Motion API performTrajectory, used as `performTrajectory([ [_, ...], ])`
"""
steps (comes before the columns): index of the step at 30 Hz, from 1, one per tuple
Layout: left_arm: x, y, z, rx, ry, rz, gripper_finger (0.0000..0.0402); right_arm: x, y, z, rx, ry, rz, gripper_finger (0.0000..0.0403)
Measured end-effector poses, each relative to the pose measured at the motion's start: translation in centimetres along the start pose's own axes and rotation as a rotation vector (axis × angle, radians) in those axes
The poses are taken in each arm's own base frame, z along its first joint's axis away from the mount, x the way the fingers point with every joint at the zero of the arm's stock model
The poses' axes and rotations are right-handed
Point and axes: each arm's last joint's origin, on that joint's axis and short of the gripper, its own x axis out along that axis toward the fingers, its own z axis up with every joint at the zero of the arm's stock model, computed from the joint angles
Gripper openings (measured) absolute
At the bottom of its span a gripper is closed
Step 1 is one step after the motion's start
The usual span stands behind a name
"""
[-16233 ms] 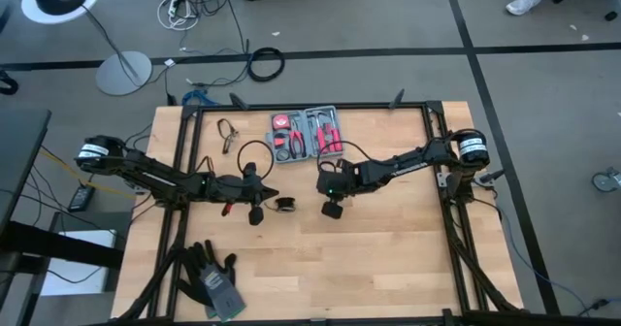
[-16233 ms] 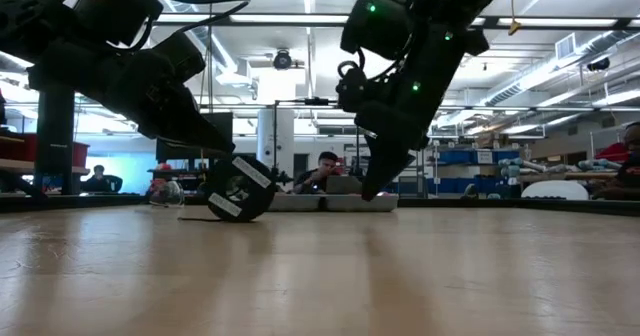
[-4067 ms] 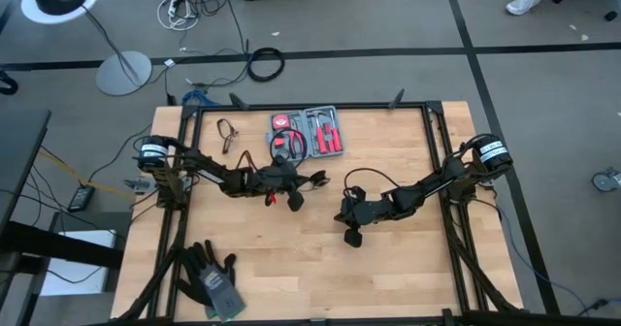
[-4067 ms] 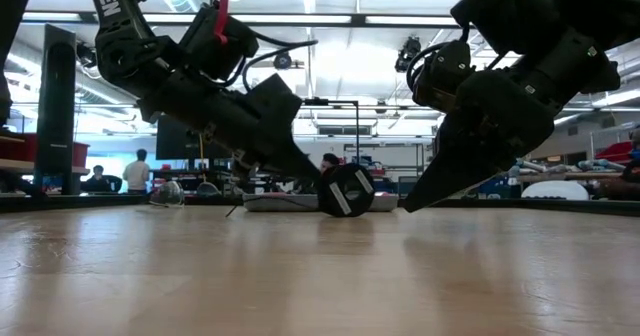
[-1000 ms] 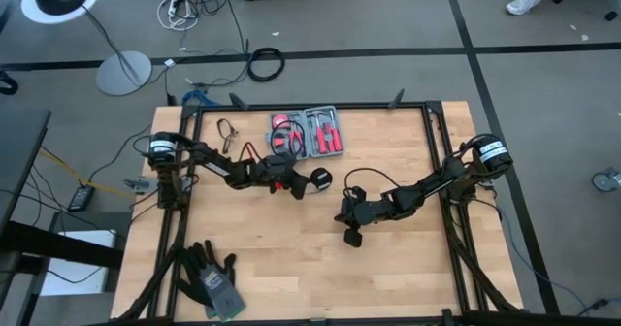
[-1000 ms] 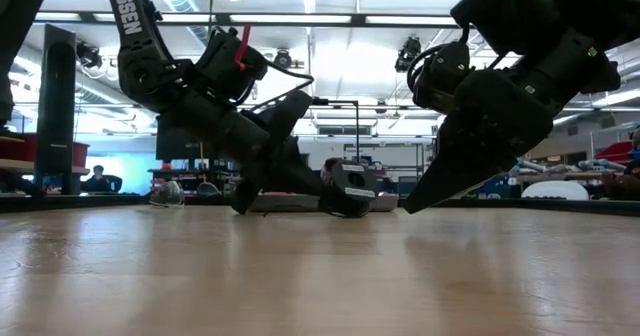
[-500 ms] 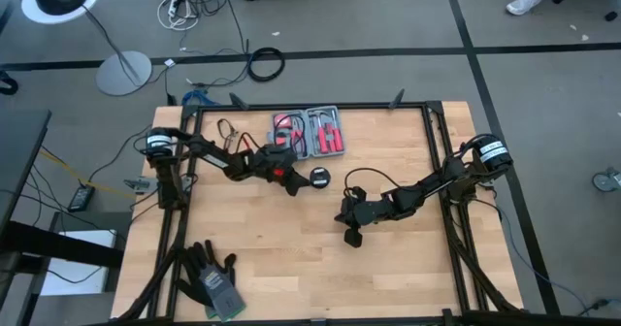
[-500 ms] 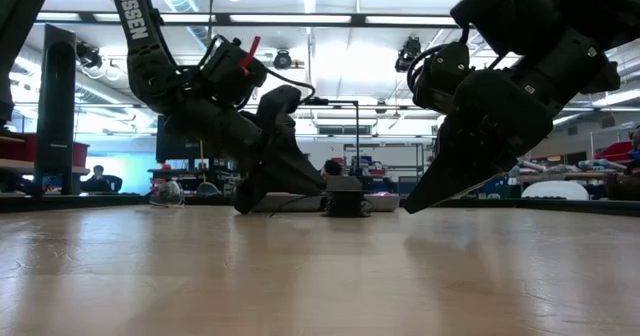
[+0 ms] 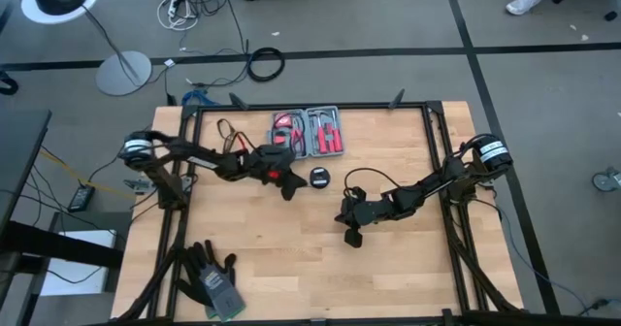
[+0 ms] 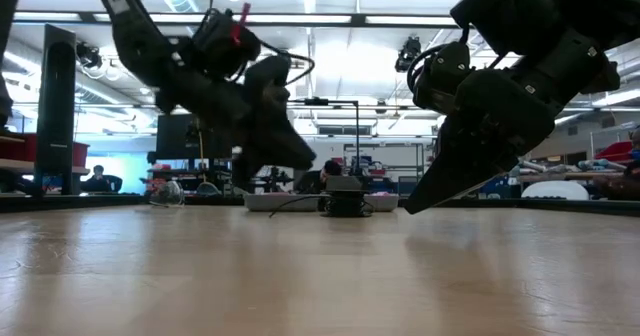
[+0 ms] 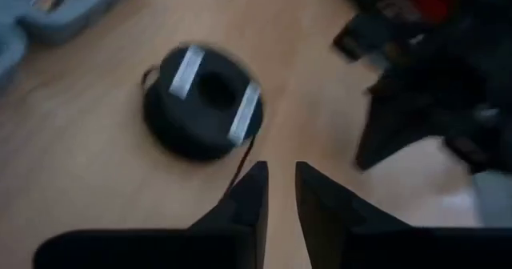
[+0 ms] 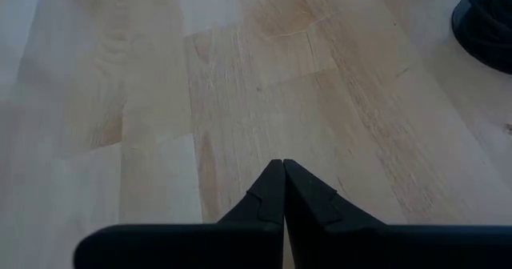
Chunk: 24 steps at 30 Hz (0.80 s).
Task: Coil cords
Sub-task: Uncoil the black wire from the black spool
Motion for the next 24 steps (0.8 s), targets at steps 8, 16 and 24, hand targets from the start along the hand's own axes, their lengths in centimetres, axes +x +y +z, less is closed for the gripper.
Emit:
performTrajectory([
  [8, -1.1, -3.1, -2.3, 0.077, 0.007, 0.220, 0.0046, 0.0, 0.0, 0.0, 0.009, 0.001, 0.000, 0.0006],
  [16, -0.6, -4.9, -1.3, 0.250, -0.040, 0.346, 0.0010, 0.0, 0.0, 0.0, 0.010, 0.003, 0.003, 0.0003],
  [24, 0.4, -6.0, 4.9, 0.422, 0.048, 0.467, 0.0002, 0.0, 0.1, 0.0, 0.025, 0.011, 0.023, 0.0002],
])
